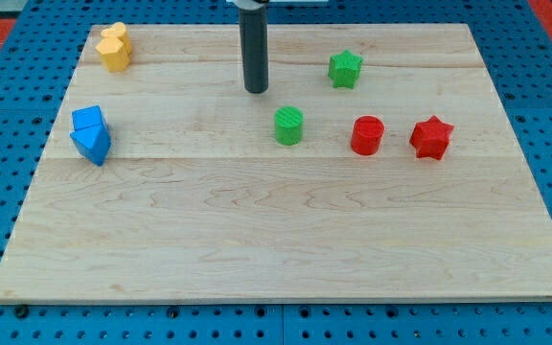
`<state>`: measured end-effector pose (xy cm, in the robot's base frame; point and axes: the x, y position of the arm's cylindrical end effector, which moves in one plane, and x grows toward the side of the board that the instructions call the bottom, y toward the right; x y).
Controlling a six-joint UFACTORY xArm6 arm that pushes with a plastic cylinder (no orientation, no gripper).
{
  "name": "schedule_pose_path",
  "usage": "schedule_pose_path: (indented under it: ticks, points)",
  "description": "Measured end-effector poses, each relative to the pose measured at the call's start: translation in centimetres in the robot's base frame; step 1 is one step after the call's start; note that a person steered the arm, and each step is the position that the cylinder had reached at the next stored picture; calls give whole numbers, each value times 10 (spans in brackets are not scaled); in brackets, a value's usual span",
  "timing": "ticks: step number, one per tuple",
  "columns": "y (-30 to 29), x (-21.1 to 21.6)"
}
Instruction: Move the green star left to the green circle
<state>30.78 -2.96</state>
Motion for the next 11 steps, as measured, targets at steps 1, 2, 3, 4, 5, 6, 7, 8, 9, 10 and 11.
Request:
schedule_pose_path:
  ticks: [1,2,3,4,5,6,7,8,9,10,11]
  points:
    - [0,-42]
    - [60,-55]
    - [74,-67]
    - [107,-80]
    - [157,-33]
    - [85,8]
    - [5,10]
    - [-26,14]
    - [-44,2]
    - [-47,40]
    - [-47,78]
